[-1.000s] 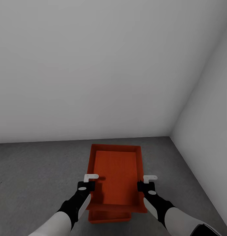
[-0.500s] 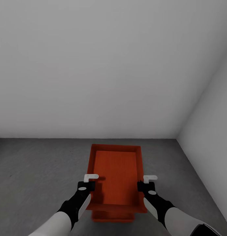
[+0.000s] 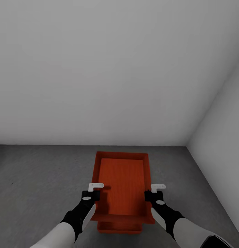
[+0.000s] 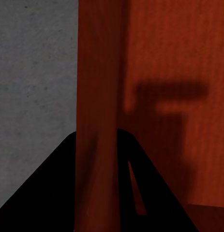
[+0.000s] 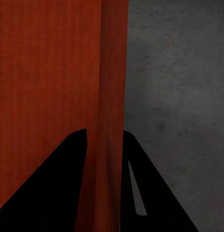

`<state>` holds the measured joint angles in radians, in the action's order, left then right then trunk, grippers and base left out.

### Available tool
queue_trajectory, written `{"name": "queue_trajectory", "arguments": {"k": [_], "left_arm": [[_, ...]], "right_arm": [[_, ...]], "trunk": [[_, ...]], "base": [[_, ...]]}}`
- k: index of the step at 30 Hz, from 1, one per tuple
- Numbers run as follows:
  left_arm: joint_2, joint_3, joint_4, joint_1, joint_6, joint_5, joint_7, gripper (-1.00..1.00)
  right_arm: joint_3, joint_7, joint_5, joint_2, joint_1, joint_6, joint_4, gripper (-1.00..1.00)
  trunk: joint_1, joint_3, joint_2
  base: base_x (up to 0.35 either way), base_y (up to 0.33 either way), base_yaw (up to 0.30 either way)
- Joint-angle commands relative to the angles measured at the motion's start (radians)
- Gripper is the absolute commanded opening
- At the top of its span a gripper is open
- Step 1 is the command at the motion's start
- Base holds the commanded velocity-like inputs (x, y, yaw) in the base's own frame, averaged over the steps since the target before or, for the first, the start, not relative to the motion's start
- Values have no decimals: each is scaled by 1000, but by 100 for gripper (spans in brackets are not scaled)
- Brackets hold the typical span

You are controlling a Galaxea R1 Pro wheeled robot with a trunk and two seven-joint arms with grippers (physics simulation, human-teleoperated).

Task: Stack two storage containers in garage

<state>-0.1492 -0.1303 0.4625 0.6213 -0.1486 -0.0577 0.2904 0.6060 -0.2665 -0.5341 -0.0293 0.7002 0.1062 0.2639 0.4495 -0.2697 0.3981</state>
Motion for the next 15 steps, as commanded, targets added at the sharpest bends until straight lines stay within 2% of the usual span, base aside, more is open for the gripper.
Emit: {"name": "queue_trajectory", "arguments": {"k": [1,8,12,15], "left_arm": [[2,-14,-4,0,-54,-21,13,-100],[1,-15,-4,0,-55,-21,14,-100],[0,-14,-4,0,-60,-23,15,-100],[0,-14,-4,0,-56,-23,15,-100]], "right_arm": [[-14,-34,11,1,2,7,2,-100],[-14,-34,11,2,2,7,2,-100],[-14,-34,11,2,2,7,1,-100],[-14,-34,11,2,2,7,1,-100]], "trunk": [[1,-2,2],[1,-2,2],[1,-2,2],[1,-2,2]], "base": [[0,0,0],[0,-1,0],[0,-209,0],[0,-71,0]]}}
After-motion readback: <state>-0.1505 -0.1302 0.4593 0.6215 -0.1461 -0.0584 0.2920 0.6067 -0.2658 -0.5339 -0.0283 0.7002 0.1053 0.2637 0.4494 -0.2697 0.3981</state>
